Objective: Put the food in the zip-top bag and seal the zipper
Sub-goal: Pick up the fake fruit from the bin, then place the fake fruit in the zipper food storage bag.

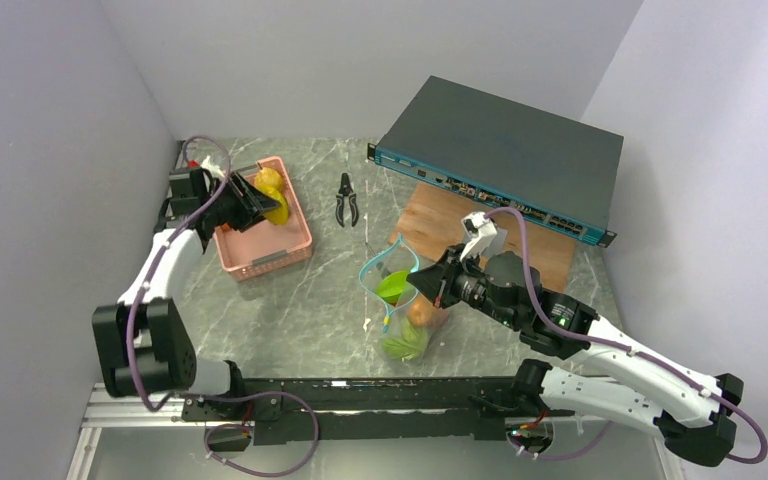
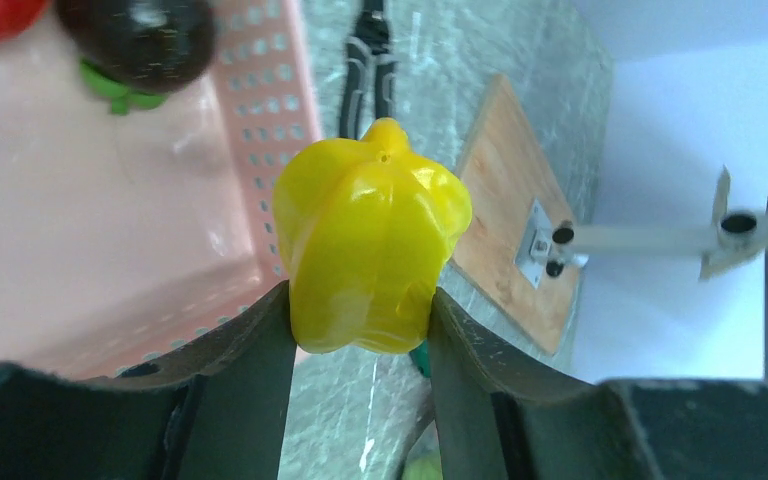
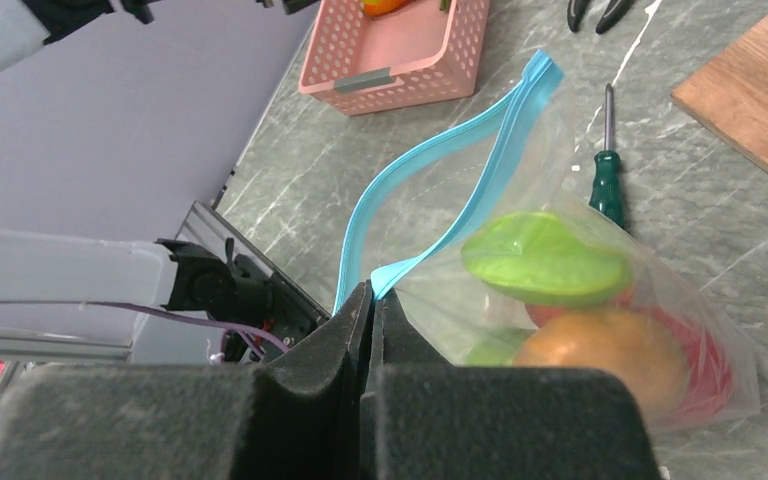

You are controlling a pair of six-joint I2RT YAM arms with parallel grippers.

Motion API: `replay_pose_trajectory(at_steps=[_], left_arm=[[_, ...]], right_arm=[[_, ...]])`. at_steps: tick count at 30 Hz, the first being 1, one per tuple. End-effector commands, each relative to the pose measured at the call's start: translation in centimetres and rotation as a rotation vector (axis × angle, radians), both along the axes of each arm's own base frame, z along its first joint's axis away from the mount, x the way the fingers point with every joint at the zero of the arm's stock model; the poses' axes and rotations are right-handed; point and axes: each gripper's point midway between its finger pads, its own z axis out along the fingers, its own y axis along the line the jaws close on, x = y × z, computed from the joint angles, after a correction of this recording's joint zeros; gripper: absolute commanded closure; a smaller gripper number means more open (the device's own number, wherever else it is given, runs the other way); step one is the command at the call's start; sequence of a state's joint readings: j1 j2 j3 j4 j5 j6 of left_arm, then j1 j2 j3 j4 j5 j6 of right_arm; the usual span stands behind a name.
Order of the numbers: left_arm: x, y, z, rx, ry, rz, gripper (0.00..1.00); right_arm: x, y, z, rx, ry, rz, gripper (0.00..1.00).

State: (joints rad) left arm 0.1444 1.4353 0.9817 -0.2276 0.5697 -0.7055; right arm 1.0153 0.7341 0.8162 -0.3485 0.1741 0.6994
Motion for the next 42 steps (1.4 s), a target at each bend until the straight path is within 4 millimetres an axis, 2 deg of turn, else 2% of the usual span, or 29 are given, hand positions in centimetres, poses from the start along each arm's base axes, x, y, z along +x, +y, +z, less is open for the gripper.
replay_pose_trajectory(at_steps=[1, 3, 8, 11, 13, 16, 20, 29, 38, 42], left_arm=[[-2.1, -2.8, 4.3, 0.132, -0.262, -0.190, 0.52], [-3.4, -5.0, 5.5, 0.165, -0.353, -0.286, 0.52], [-8.5, -11.7, 11.1, 0.165, -0.634, -0.596, 0.49], [-12.0, -14.3, 13.4, 0.157, -0.795, -0.723, 0.48], [-13.9, -15.8, 13.9, 0.151, -0.863, -0.792, 0.47], [-15.6, -17.6, 13.6, 0.141, -0.880, -0.866, 0.47], [-16.9, -19.8, 12.2, 0.120, -0.830, -0.952, 0.48], [-18.6, -23.0, 9.3, 0.139, -0.740, -1.076, 0.48], [-19.9, -24.3, 7.1, 0.205, -0.672, -1.155, 0.45], [-20.0, -24.5, 6.7, 0.215, -0.659, -1.174, 0.40]], right_arm=[[0.4, 0.8, 2.8, 0.081, -0.056, 0.006, 1.00], [0.3, 0.8, 2.8, 0.077, -0.055, 0.009, 1.00], [0.4, 0.6, 2.8, 0.076, -0.057, 0.001, 1.00], [0.4, 0.7, 2.6, 0.075, -0.054, 0.003, 1.00], [0.4, 0.8, 2.5, 0.073, -0.052, 0.006, 1.00], [0.4, 1.1, 2.4, 0.074, -0.048, 0.012, 1.00], [0.5, 1.5, 2.4, 0.074, -0.043, 0.020, 1.00], [0.4, 1.8, 2.9, 0.087, -0.049, 0.030, 1.00], [0.4, 1.3, 3.2, 0.083, -0.060, 0.021, 1.00], [0.3, 1.2, 2.8, 0.088, -0.053, 0.020, 1.00]])
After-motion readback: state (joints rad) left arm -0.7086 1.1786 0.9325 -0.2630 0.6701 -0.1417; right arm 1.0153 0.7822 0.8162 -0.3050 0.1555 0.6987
